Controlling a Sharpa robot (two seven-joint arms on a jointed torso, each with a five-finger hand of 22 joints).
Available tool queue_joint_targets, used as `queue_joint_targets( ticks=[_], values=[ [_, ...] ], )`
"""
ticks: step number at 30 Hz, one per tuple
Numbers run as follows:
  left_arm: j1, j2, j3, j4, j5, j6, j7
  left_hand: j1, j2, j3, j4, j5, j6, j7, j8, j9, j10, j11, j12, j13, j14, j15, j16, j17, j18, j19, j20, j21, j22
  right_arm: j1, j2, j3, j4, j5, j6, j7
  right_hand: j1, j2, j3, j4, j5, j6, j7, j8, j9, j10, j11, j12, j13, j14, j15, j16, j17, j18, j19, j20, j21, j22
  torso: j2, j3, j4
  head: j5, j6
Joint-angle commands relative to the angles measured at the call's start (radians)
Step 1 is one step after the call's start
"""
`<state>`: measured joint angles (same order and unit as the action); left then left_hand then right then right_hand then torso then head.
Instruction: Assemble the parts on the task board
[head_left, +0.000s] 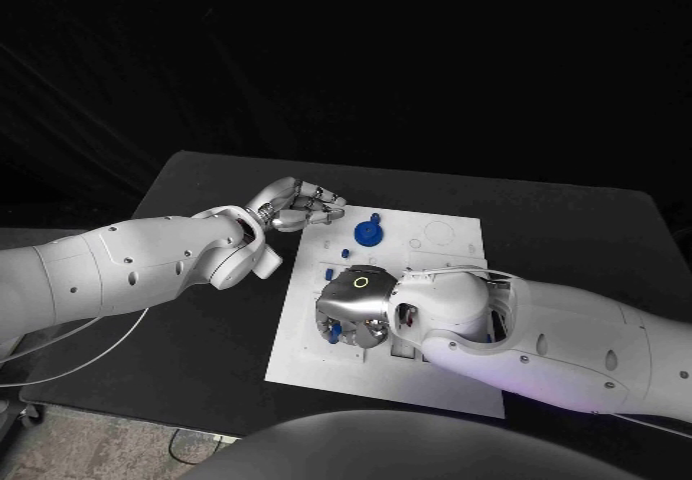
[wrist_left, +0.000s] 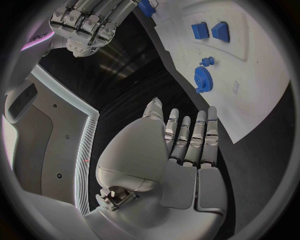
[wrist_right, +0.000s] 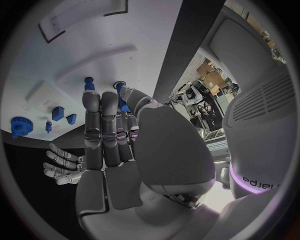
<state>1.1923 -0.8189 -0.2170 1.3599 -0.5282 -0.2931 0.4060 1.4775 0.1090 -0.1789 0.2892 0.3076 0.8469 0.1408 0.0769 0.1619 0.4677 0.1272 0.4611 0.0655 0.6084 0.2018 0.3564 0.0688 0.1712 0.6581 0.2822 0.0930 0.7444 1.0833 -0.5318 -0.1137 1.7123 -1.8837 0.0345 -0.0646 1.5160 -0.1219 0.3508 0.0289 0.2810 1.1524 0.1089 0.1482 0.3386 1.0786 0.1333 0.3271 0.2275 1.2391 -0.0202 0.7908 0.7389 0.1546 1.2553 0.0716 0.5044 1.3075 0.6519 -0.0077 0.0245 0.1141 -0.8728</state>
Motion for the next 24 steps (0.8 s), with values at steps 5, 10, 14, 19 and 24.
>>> queue_joint_targets(
  ticks=[5, 10, 14, 19, 24],
  values=[
    [0.000, 0.001, 0.001, 0.001, 0.005, 0.015, 0.000, 0.001, 0.010, -0.004, 0.000, 0.004, 0.003, 0.004, 0.004, -0.002, 0.007, 0.003, 0.004, 0.001, 0.008, 0.002, 0.005, -0.001, -0.013, 0.006, 0.002, 0.004, -0.001, -0.005, -0.001, -0.005, 0.000, -0.020, 0.034, -0.015, 0.004, -0.002, -0.001, -0.006, 0.005, 0.006, 0.002, -0.005, -0.001, 0.112, -0.093, 0.004, 0.002, -0.017, -0.005, -0.009, -0.006, 0.013, -0.009, 0.001, -0.013, 0.038, -0.001, -0.0007, 0.0002, 0.002, 0.000],
    [0.000, 0.001, 0.001, 0.001, 0.005, 0.015, -0.001, 0.001, 0.010, -0.004, 0.000, 0.004, 0.003, 0.004, 0.004, -0.002, 0.007, 0.003, 0.004, 0.001, 0.008, 0.002, 0.005, -0.001, -0.013, 0.006, 0.002, 0.004, -0.001, -0.003, -0.003, -0.005, 0.004, -0.017, 0.042, -0.018, 0.004, -0.002, -0.001, -0.006, 0.004, 0.005, 0.002, -0.006, -0.002, 0.112, -0.092, 0.003, 0.003, -0.024, -0.005, -0.022, -0.017, 0.015, -0.013, 0.001, -0.026, 0.035, 0.000, -0.0005, 0.0001, 0.004, 0.000],
    [0.000, 0.000, 0.001, 0.001, 0.005, 0.015, -0.002, 0.002, 0.012, -0.004, 0.001, 0.004, 0.003, 0.005, 0.004, -0.002, 0.007, 0.004, 0.005, 0.001, 0.009, 0.002, 0.006, -0.001, -0.014, 0.006, 0.002, 0.004, -0.002, -0.001, -0.004, -0.005, 0.006, -0.015, 0.047, -0.021, 0.003, -0.002, -0.001, -0.006, 0.003, 0.005, 0.002, -0.007, -0.002, 0.112, -0.092, 0.003, 0.003, -0.026, -0.005, -0.026, -0.020, 0.015, -0.015, 0.001, -0.031, 0.035, -0.001, -0.0004, -0.0005, 0.005, 0.000],
    [0.000, 0.001, 0.001, 0.001, 0.005, 0.017, -0.002, 0.002, 0.012, -0.004, 0.001, 0.004, 0.003, 0.005, 0.004, -0.002, 0.007, 0.004, 0.005, 0.001, 0.009, 0.002, 0.006, -0.001, -0.014, 0.006, 0.002, 0.004, -0.002, 0.001, -0.005, -0.005, 0.009, -0.014, 0.059, -0.027, 0.002, -0.001, -0.001, -0.007, 0.002, 0.003, 0.003, -0.011, -0.004, 0.110, -0.091, 0.001, 0.005, -0.031, -0.004, -0.034, -0.026, 0.016, -0.020, 0.001, -0.043, 0.033, 0.000, 0.0002, -0.0002, 0.004, 0.000],
    [0.000, 0.002, 0.001, 0.000, 0.005, 0.018, -0.003, 0.002, 0.012, -0.004, 0.001, 0.004, 0.003, 0.005, 0.004, -0.002, 0.007, 0.004, 0.005, 0.001, 0.009, 0.002, 0.006, -0.001, -0.014, 0.006, 0.002, 0.004, -0.002, 0.003, -0.004, -0.005, 0.010, -0.008, 0.072, -0.031, 0.000, 0.000, 0.000, -0.007, 0.001, 0.001, 0.004, -0.015, -0.007, 0.107, -0.090, -0.002, 0.006, -0.034, -0.002, -0.039, -0.027, 0.018, -0.027, 0.002, -0.059, 0.030, 0.001, 0.0002, -0.0004, 0.004, 0.000]
  ],
)
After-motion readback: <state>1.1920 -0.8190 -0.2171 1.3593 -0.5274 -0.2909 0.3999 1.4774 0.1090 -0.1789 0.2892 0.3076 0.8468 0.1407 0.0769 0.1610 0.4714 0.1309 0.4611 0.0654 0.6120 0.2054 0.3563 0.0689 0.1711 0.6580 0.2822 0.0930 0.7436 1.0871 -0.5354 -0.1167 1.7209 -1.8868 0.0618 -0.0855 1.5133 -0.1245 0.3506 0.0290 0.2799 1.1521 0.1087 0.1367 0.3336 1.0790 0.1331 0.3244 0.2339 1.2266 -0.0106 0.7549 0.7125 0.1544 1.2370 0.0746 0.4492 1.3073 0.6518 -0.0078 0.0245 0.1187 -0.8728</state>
